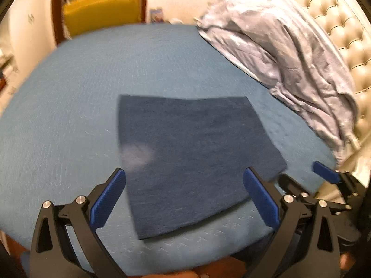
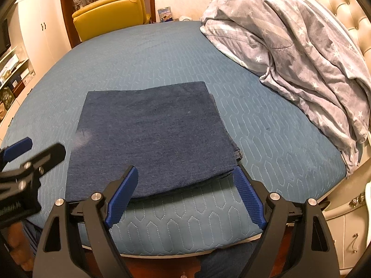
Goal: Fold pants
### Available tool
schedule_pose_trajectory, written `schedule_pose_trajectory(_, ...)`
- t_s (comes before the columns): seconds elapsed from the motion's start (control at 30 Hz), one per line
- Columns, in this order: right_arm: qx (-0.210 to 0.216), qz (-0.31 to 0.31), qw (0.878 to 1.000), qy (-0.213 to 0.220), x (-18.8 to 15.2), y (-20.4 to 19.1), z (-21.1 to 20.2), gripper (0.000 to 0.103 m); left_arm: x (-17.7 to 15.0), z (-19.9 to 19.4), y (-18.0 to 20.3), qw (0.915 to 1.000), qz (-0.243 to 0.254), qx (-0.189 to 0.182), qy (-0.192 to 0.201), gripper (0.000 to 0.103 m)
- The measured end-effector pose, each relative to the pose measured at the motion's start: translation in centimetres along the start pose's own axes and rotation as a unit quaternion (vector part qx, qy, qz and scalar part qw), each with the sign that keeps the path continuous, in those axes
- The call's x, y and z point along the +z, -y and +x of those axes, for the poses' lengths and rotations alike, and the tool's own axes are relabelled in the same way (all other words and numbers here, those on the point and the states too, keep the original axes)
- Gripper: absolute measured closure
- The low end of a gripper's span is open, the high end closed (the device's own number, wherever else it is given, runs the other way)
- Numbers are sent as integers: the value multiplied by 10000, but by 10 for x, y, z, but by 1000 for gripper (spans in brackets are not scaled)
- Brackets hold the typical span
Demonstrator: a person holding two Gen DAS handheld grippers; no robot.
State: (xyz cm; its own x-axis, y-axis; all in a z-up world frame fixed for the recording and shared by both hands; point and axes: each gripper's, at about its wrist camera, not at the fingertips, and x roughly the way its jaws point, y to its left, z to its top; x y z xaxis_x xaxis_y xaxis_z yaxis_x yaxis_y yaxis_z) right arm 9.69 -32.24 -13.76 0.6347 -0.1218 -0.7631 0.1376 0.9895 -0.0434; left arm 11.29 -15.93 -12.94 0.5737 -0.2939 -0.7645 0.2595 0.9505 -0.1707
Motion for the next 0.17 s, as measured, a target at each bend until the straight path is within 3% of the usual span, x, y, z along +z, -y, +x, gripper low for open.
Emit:
schedule_pose_trajectory(0.07, -8, -1, 10000, 7, 0, 0, 1, 20, 1, 7, -16, 9999, -92, -122, -23, 1)
schedule_pose_trajectory(0.17, 319, 121, 9994, 52, 0, 5, 5, 20, -1, 9, -75, 9994, -262, 192, 99, 1)
